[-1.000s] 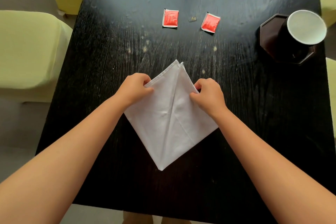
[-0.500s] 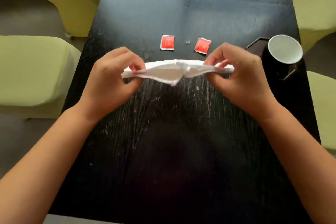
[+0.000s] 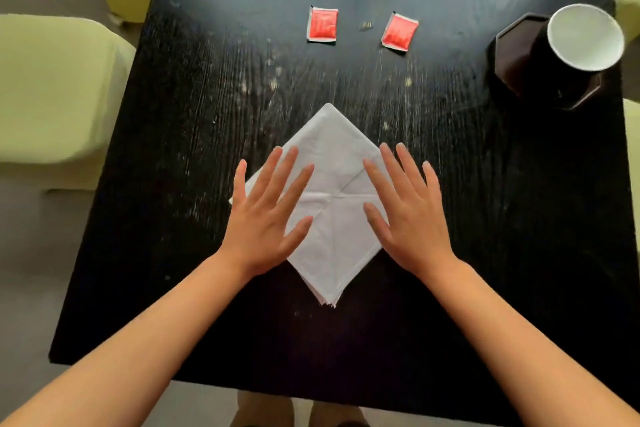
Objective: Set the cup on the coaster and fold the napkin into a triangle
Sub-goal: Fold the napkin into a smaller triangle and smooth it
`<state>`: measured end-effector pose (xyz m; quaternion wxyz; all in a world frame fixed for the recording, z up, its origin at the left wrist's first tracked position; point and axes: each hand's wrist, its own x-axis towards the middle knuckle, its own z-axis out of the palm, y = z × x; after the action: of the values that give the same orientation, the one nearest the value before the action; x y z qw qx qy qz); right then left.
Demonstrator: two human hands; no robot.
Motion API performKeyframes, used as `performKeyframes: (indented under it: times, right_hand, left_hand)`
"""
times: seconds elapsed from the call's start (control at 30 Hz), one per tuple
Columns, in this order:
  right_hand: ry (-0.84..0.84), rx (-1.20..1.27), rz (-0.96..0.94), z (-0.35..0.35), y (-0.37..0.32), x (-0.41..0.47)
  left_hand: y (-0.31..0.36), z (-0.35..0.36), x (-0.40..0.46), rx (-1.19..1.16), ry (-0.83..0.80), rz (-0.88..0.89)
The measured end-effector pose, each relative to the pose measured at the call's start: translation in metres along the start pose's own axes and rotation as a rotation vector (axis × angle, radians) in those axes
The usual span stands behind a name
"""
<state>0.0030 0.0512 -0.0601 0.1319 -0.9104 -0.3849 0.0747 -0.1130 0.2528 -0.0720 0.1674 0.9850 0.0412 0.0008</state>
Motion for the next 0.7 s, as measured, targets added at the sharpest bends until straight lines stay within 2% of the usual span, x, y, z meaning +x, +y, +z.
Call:
performKeyframes:
  times: [0.17,0.3,0.37,0.43,0.53,0.6,0.7]
  right_hand:
    - [-0.216,-0.130,0.105,0.043,0.004,0.024]
    - [-0.134,-0.134,0.111,0.051,0.006,0.025]
    - [-0.061,-0.126,0.060,0.046,0.002,0.039]
    - [-0.037,-0.145,-0.072,0.043,-0.005,0.069]
    - [-0.185,-0.179,-0.243,0.048,-0.011,0.119]
    - [-0.241,-0.215,-0.279,0.056,-0.005,0.137]
    - [-0.190,-0.225,-0.249,0.062,-0.001,0.140]
  left_hand:
    - [-0.008,0.042,0.019,0.075,-0.114,-0.245]
    - [-0.011,0.052,0.018,0.065,-0.085,-0.255]
    - [-0.011,0.051,0.019,0.057,-0.079,-0.260]
    - [-0.010,0.050,0.019,0.058,-0.086,-0.263]
    - [-0.010,0.050,0.019,0.081,-0.092,-0.271]
    - [-0.011,0.051,0.019,0.090,-0.089,-0.264]
    - [-0.012,0.049,0.017,0.075,-0.086,-0.217]
